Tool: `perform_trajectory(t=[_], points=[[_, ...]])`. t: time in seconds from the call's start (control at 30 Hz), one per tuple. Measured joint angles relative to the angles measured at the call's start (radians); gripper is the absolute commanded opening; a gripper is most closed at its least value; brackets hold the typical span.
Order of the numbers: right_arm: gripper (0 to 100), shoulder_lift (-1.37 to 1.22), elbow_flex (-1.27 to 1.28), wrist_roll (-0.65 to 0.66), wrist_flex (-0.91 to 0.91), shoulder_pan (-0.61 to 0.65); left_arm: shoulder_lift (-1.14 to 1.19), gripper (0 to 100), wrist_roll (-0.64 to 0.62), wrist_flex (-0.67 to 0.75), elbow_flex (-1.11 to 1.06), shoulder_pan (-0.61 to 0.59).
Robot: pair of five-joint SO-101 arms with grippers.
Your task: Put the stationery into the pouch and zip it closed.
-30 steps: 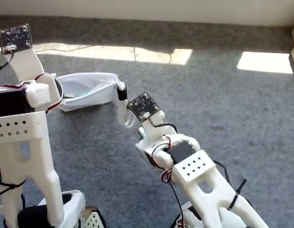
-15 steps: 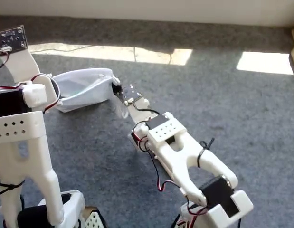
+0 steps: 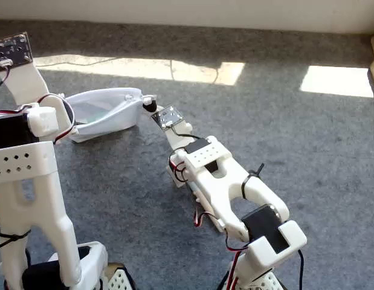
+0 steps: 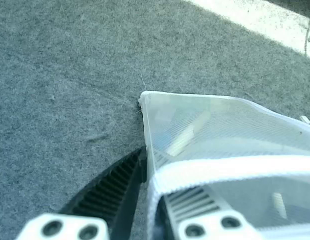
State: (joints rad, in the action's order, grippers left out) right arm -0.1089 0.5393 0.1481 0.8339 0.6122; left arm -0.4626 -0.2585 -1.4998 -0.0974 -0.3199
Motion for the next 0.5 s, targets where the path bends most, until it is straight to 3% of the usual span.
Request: perform_trajectory(t=[0.23,0.5], points=[[0.5,0.083,0.014,0.000,0.120,0.006,0.000,1,0.000,0.000,0.000,0.000],[0.5,0.399,0.150,0.000,0.157,0.009,0.000,1,0.000,0.002,0.000,0.000]])
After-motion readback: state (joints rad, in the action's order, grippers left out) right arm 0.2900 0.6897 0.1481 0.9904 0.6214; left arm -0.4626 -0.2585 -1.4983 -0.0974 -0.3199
